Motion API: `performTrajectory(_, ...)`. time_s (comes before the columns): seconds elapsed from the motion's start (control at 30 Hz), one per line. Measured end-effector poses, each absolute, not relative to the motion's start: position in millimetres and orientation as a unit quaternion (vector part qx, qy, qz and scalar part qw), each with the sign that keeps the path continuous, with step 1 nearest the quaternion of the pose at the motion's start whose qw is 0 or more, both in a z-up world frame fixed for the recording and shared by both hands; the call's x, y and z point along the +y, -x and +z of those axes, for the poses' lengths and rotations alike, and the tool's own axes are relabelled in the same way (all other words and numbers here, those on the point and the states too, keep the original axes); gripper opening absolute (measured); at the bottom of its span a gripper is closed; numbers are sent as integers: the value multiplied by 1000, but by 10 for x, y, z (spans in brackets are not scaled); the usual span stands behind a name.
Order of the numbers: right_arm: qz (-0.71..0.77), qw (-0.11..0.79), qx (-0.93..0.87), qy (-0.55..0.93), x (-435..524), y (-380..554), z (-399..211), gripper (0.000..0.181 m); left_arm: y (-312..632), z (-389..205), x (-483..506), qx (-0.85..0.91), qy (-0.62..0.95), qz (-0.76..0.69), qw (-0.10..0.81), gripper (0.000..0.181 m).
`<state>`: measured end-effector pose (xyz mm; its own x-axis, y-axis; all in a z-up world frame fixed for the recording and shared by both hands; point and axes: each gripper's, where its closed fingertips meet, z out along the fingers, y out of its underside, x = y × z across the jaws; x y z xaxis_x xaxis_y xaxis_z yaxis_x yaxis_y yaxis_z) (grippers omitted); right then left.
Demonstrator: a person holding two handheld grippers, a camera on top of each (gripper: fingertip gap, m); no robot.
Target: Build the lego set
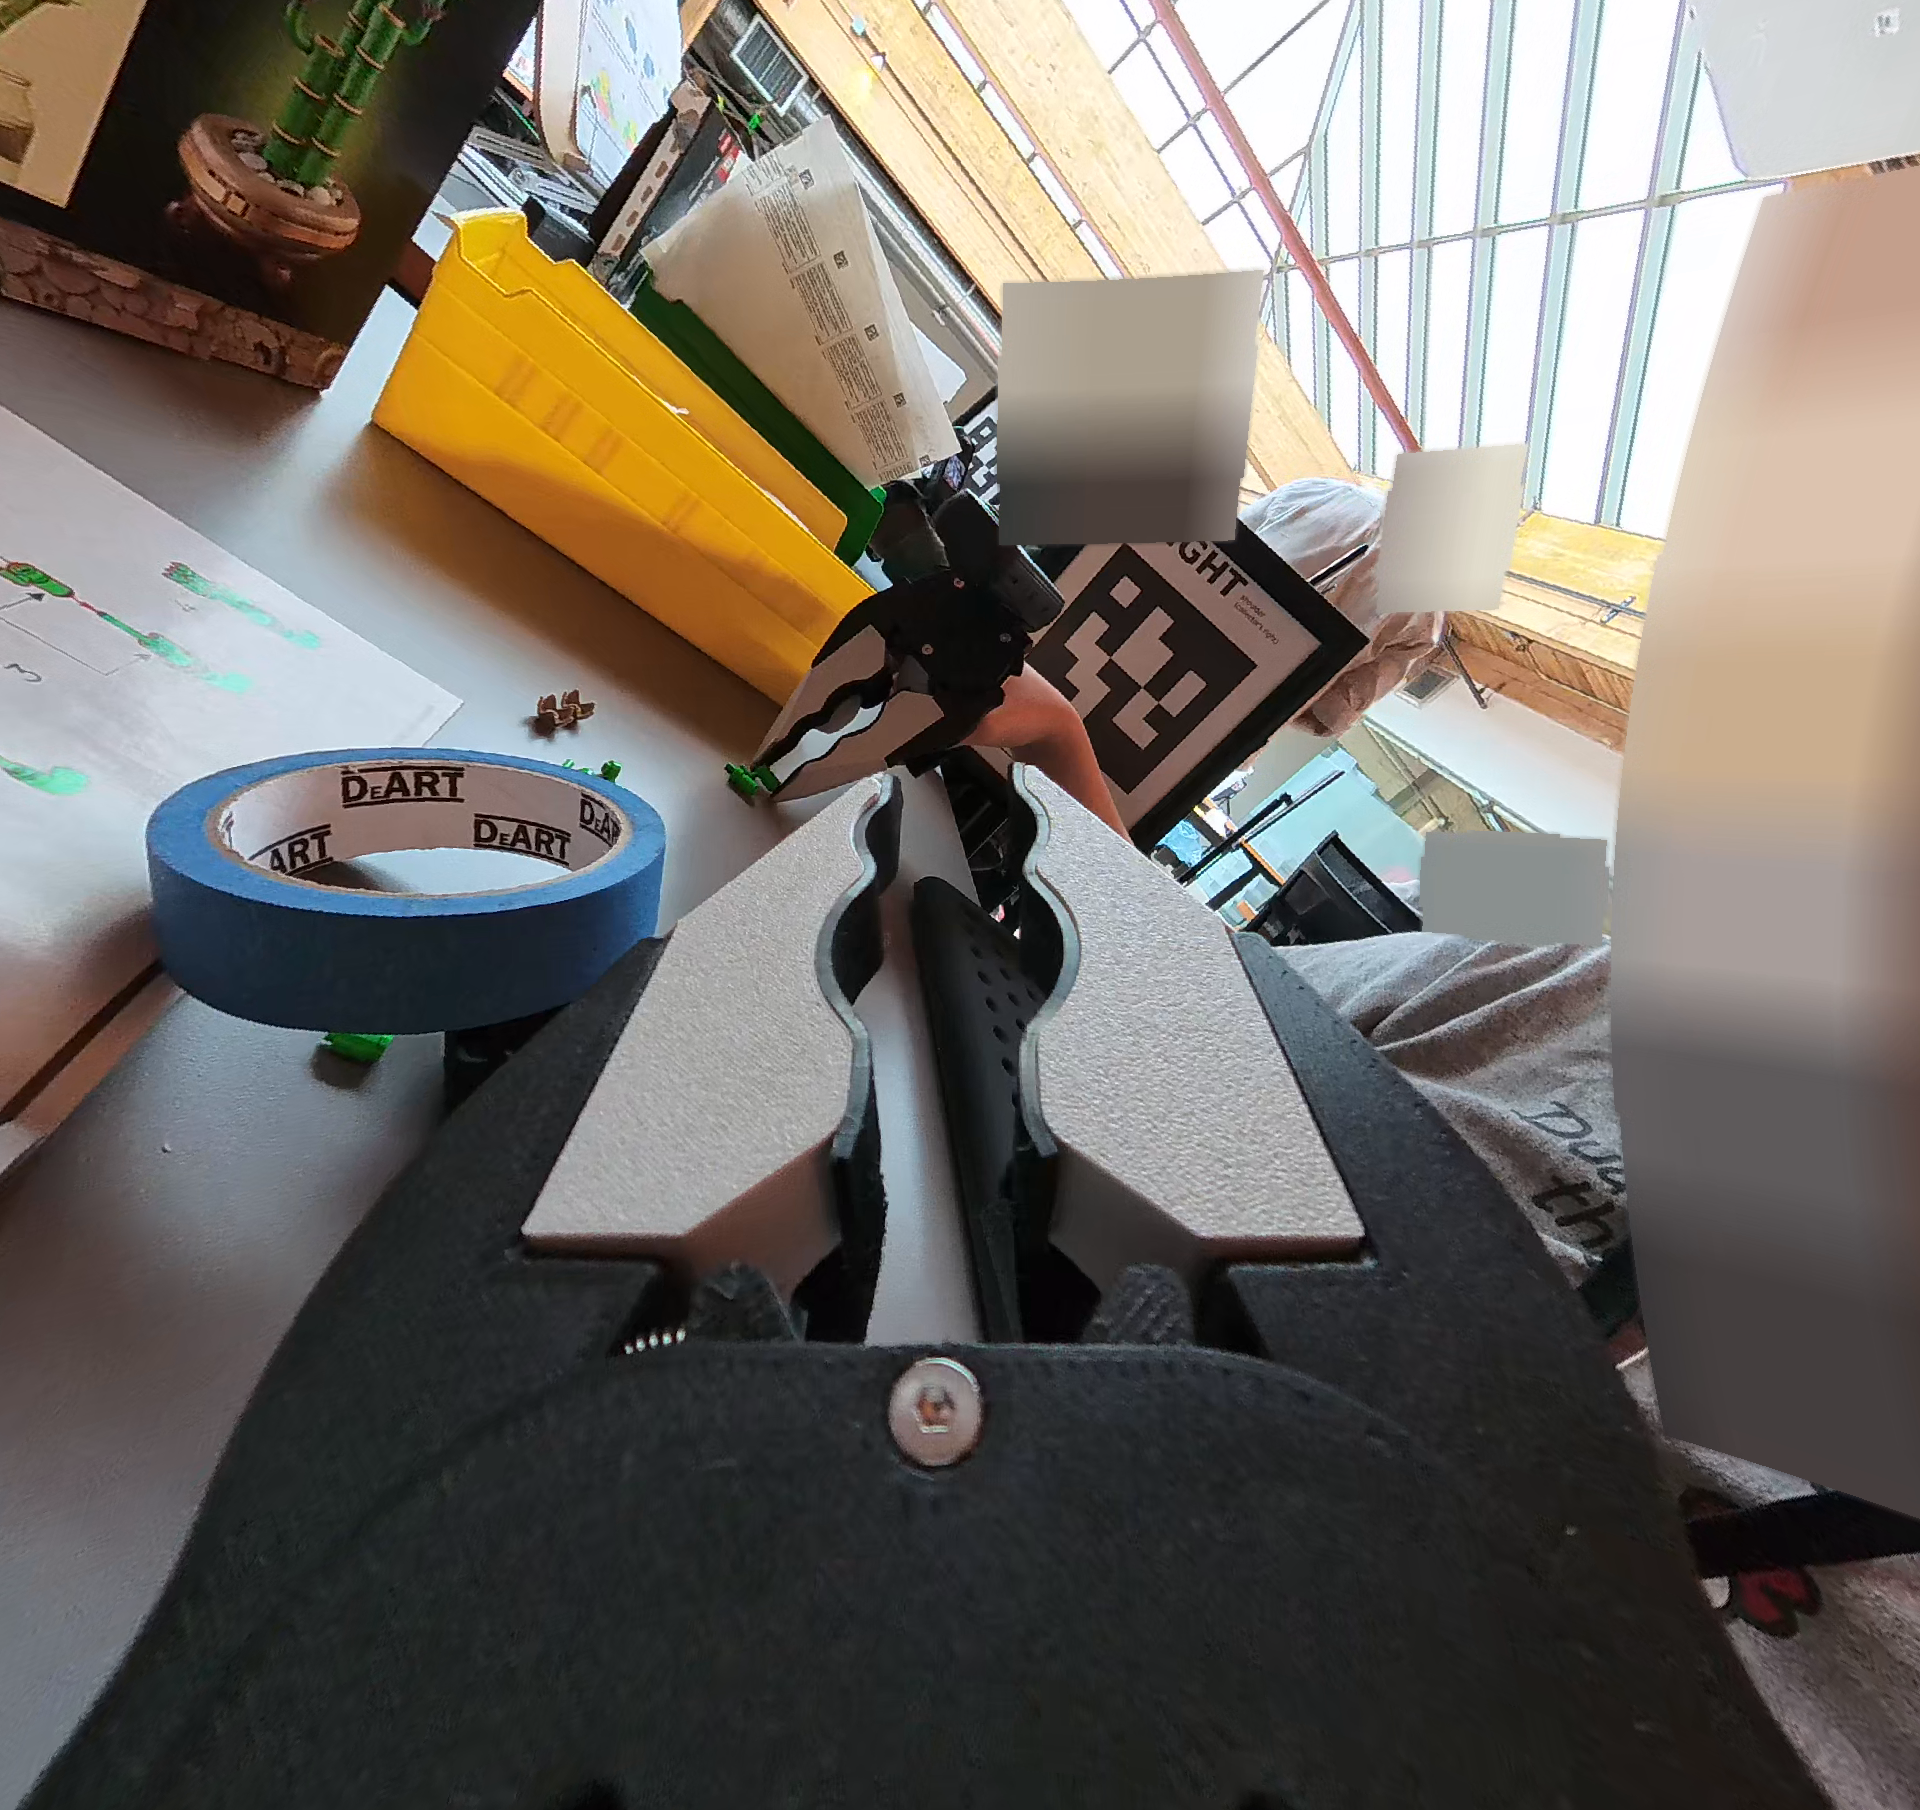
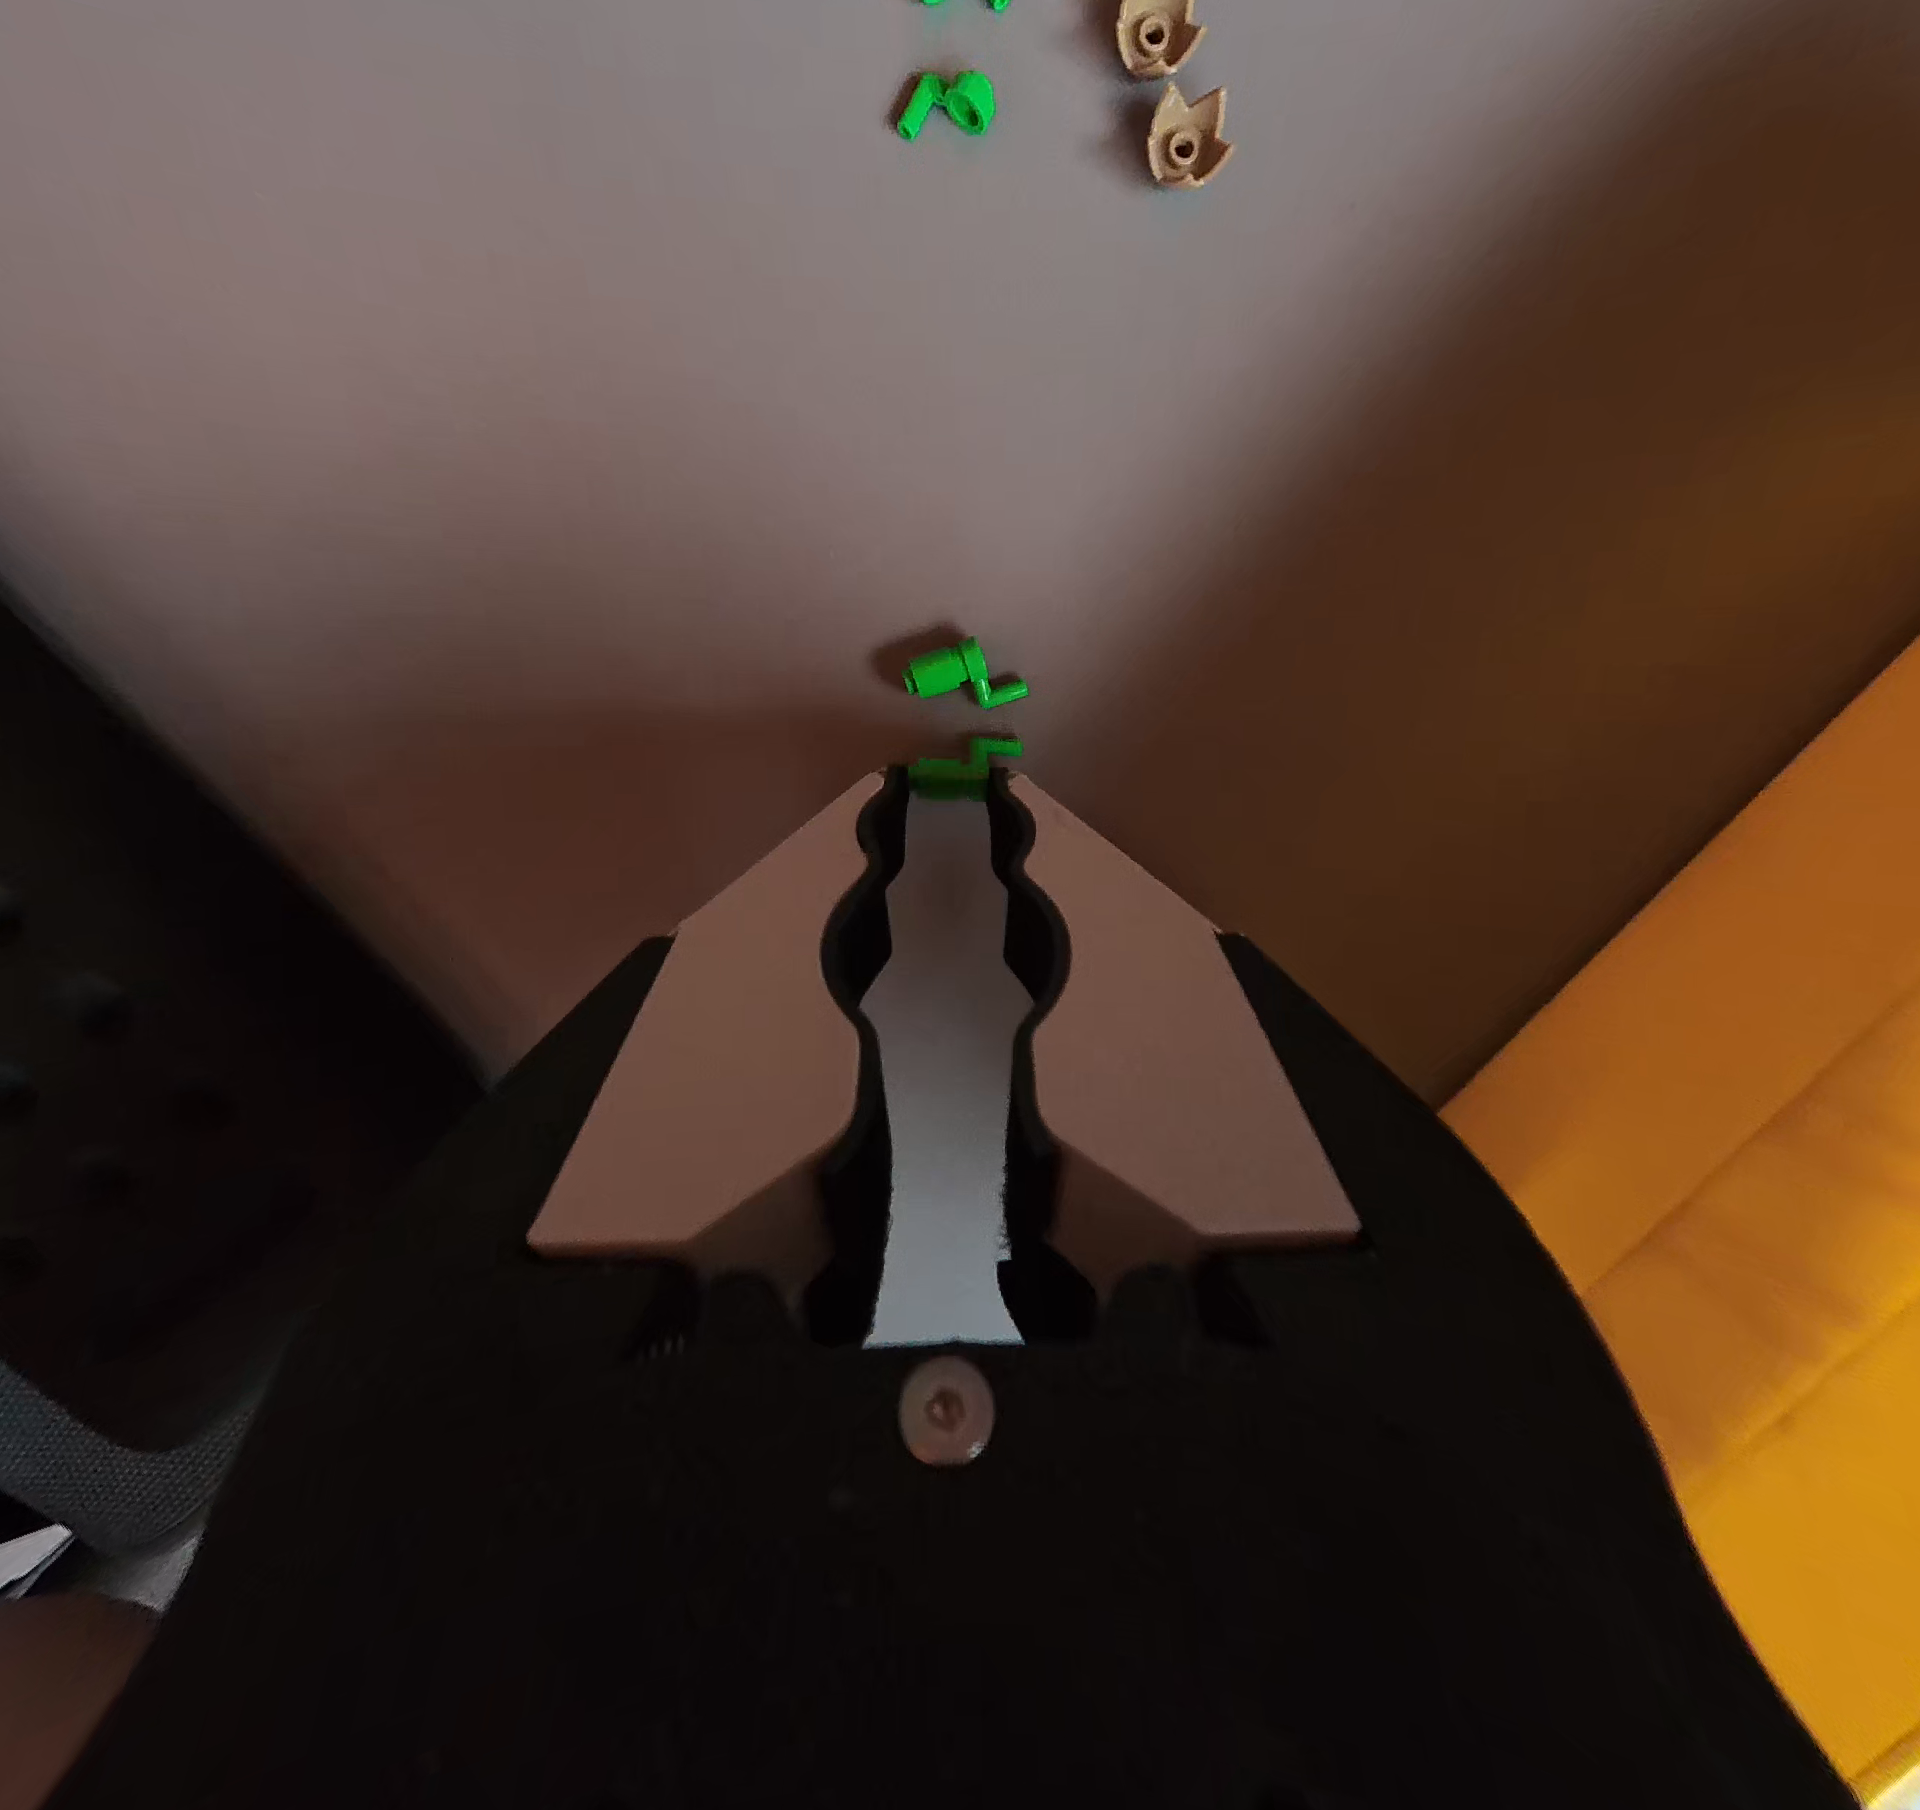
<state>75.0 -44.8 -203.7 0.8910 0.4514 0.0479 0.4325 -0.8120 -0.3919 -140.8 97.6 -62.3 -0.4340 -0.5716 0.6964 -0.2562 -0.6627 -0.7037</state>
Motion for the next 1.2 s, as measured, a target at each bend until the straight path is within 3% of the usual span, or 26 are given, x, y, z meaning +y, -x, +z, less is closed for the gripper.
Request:
performTrajectory(0.37,-21,226,-231,946,-469,-804,-1988,25,1493,-596,1158,392,532,-737,140,17)
performTrajectory(0.63,-140,437,-239,856,-204,-740,-1341,29,1837,-396,1703,375,556,-689,273,17)
performTrajectory(0.9,-128,594,-270,747,50,-14,-792,24,2392,-172,2114,363,581,-608,401,18)
performTrajectory(1.03,-123,643,-285,700,279,386,-680,20,2630,-473,2201,352,687,-535,345,21)
performTrajectory(1.2,-184,590,-329,714,385,421,-945,20,2862,-616,2119,385,754,-410,340,17)
